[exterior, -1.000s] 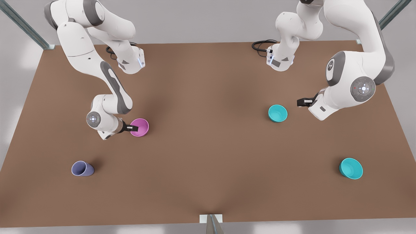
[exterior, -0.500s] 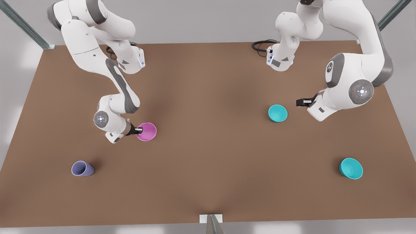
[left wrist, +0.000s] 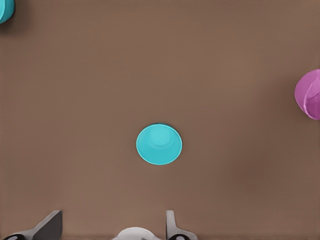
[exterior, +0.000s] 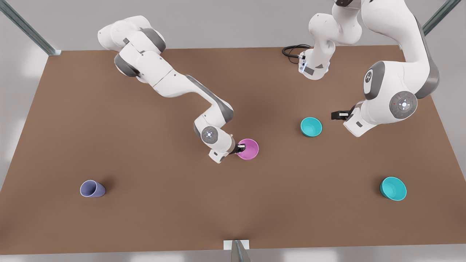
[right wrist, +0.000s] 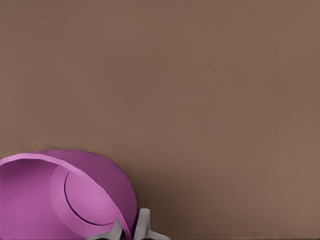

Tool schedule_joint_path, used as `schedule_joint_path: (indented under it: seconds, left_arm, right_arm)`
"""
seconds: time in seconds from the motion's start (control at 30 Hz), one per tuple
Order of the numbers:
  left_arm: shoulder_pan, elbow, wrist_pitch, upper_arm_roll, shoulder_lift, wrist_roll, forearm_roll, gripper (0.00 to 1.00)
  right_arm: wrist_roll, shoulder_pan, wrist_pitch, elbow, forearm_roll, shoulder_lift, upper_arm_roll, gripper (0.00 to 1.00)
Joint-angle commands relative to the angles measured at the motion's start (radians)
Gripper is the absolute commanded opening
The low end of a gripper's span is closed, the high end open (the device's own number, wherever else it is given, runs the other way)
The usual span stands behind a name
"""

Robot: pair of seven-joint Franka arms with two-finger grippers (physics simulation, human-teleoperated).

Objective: Stack the blue bowl on the pink bowl

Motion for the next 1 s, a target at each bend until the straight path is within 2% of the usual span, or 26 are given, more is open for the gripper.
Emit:
schedule_joint_path:
  seconds: [0.0, 0.1, 0.13, 0.17, 0.2, 0.27, 0.33, 0.4, 0.43, 0.47, 0.5, 0.57, 0.6, 0.63, 0.7, 0.73, 0.83, 0.97]
  left_arm:
    - [0.000, 0.000, -0.001, 0.001, 0.002, 0.000, 0.000, 1.00]
    - [0.000, 0.002, -0.002, 0.001, 0.005, 0.000, -0.001, 1.00]
    - [-0.002, 0.002, -0.002, 0.001, 0.005, -0.003, -0.001, 1.00]
    - [-0.002, 0.003, -0.002, -0.001, 0.005, -0.005, -0.001, 1.00]
    - [0.000, 0.008, -0.002, 0.001, 0.005, -0.005, -0.001, 1.00]
    - [0.000, 0.011, -0.002, 0.001, 0.005, -0.006, -0.001, 1.00]
    - [0.000, 0.010, -0.001, -0.001, 0.014, 0.002, -0.032, 1.00]
    - [0.000, -0.001, 0.004, 0.015, 0.037, -0.002, -0.073, 1.00]
    - [0.000, -0.006, 0.007, 0.015, 0.043, -0.002, -0.073, 1.00]
    - [0.005, -0.021, 0.007, 0.018, 0.057, -0.002, -0.091, 1.00]
    - [0.003, -0.058, 0.028, 0.065, 0.060, 0.000, -0.162, 1.00]
    - [0.006, -0.075, 0.053, 0.067, 0.100, 0.000, -0.168, 1.00]
    - [0.011, -0.183, 0.155, 0.067, 0.047, 0.002, -0.168, 1.00]
    - [0.014, -0.426, 0.410, 0.067, -0.053, 0.031, -0.158, 1.00]
    - [0.015, -0.541, 0.619, 0.062, 0.022, 0.158, -0.168, 1.00]
    - [0.015, -0.635, 0.795, 0.061, 0.030, 0.209, -0.171, 1.00]
    - [0.018, -0.639, 0.889, 0.019, 0.086, 0.255, -0.227, 1.00]
    - [0.038, -0.696, 0.877, 0.029, 0.091, 0.460, -0.228, 1.00]
  right_arm:
    - [0.541, 0.014, -0.003, 0.014, -0.008, 0.024, -0.008, 0.21]
    - [0.538, 0.014, 0.000, 0.015, -0.006, 0.033, -0.008, 0.21]
    - [0.535, 0.012, 0.001, 0.015, -0.006, 0.032, -0.008, 0.27]
    - [0.535, 0.012, -0.003, 0.025, -0.008, 0.032, -0.008, 0.89]
    - [0.535, 0.014, -0.002, 0.022, -0.034, 0.023, -0.008, 1.00]
    - [0.534, 0.004, -0.009, 0.025, -0.034, -0.014, -0.008, 1.00]
    - [0.528, -0.037, -0.133, 0.025, -0.020, -0.129, -0.008, 1.00]
    - [0.416, -0.208, -0.539, 0.063, -0.043, -0.247, -0.008, 1.00]
    - [0.161, -0.310, -0.708, 0.060, -0.063, -0.284, -0.014, 1.00]
    - [-0.163, -0.359, -0.879, 0.065, -0.077, -0.316, -0.138, 1.00]
    - [-0.447, -0.426, -0.937, 0.057, -0.088, -0.381, -0.232, 1.00]
    - [-0.696, -0.479, -1.066, 0.065, -0.153, -0.516, -0.308, 1.00]
    - [-0.729, -0.491, -1.075, 0.058, -0.166, -0.568, -0.308, 1.00]
    - [-0.732, -0.493, -1.124, 0.065, -0.177, -0.609, -0.308, 1.00]
    - [-0.729, -0.485, -1.125, 0.058, -0.186, -0.698, -0.302, 1.00]
    - [-0.727, -0.485, -1.128, 0.057, -0.195, -0.700, -0.302, 1.00]
    - [-0.726, -0.486, -1.128, 0.051, -0.195, -0.697, -0.301, 1.00]
    - [-0.724, -0.491, -1.135, 0.051, -0.193, -0.691, -0.295, 1.00]
